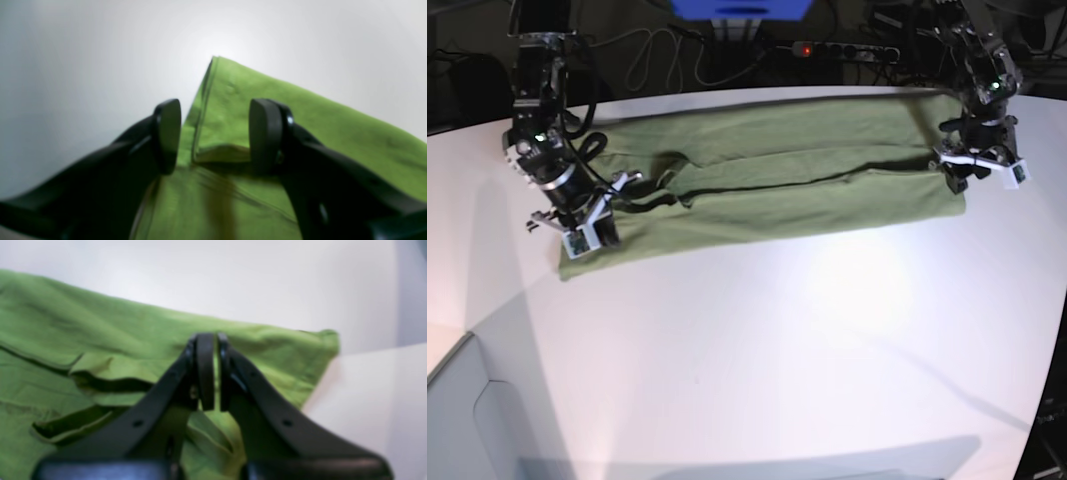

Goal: Fold the T-shirt properly
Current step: 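Grasp the strip's ends with both grippers, right gripper repositioning on its end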

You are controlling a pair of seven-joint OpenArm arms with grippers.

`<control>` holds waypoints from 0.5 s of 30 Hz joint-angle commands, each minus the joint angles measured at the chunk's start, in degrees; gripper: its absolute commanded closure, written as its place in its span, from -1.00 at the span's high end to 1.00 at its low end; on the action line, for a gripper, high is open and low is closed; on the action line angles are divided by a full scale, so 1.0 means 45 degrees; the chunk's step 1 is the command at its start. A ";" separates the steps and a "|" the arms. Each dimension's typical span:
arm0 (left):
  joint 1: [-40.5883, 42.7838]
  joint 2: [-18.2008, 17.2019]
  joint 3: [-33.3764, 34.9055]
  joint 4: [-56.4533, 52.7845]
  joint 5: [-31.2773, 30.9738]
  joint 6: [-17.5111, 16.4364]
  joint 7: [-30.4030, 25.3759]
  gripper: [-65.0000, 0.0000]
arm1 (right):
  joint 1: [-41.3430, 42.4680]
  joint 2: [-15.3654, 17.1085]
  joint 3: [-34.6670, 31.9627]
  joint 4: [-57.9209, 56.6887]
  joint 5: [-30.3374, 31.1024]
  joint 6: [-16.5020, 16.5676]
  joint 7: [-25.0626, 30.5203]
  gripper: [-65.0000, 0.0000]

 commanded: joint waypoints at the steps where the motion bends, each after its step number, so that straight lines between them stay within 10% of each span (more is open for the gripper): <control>1: -0.0003 -0.0139 -0.0064 0.0203 -0.0079 -0.0002 -0.0275 -0.02 | 0.0226 0.0062 0.0047 0.0155 0.0157 -0.0006 0.0195 -1.00; 15: -0.0042 -0.0158 -0.0064 0.0203 -0.0059 -0.0002 -0.0255 -0.01 | -0.0614 0.0082 0.0008 -0.1330 0.0118 -0.0006 0.0332 -1.00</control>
